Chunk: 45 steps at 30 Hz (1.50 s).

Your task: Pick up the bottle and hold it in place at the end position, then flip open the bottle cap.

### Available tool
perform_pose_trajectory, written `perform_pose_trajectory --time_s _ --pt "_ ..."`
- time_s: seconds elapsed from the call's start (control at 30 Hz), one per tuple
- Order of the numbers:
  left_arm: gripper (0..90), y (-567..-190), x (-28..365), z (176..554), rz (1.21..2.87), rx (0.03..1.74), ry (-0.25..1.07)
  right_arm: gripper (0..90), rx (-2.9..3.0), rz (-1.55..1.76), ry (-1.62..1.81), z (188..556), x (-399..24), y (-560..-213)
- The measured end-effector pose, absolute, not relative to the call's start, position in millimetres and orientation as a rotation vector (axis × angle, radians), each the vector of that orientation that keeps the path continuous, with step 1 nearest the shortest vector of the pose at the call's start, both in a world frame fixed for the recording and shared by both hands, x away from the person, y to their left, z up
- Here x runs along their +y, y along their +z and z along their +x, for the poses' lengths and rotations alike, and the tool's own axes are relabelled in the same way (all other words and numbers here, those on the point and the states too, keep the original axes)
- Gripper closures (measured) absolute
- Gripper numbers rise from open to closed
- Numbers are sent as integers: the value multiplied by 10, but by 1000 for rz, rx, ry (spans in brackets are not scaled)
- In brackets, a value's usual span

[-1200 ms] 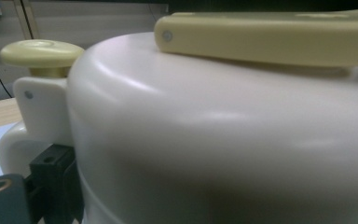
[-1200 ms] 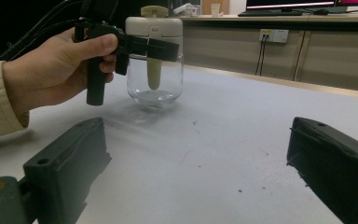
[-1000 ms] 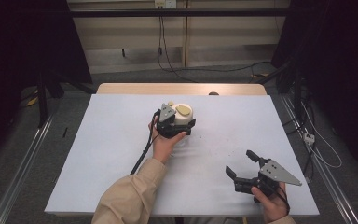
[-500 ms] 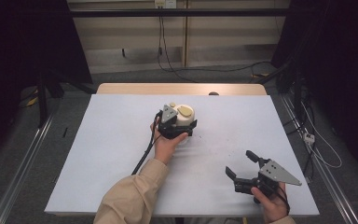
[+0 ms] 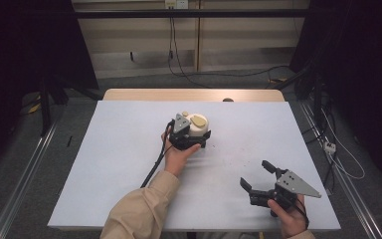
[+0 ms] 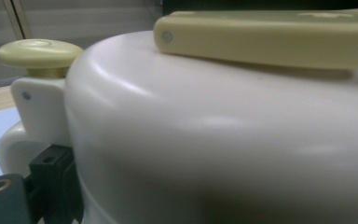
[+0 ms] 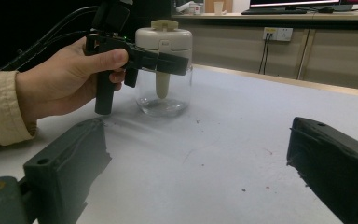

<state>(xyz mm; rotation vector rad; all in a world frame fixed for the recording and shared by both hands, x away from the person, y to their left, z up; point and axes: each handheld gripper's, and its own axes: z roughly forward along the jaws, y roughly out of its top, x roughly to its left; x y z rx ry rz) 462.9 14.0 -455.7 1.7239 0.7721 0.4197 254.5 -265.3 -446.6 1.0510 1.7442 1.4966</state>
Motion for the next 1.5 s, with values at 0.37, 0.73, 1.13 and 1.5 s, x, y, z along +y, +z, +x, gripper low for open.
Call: perform_pose_trajectory --time_s 0.37,0.73,1.13,1.5 --pt "59 -4592 181 4600 1730 736 422 47 1750 1058 1486 2581 -2648 -4474" --pt "58 -4590 179 4596 1733 740 424 46 1780 1037 1464 2633 -2580 -4472" --pt "58 -4584 177 4592 1738 743 429 47 1793 1071 1440 2786 -2540 -4457" --pt "58 -4581 179 4592 1745 738 433 48 1807 1099 1394 3012 -2433 -4433"
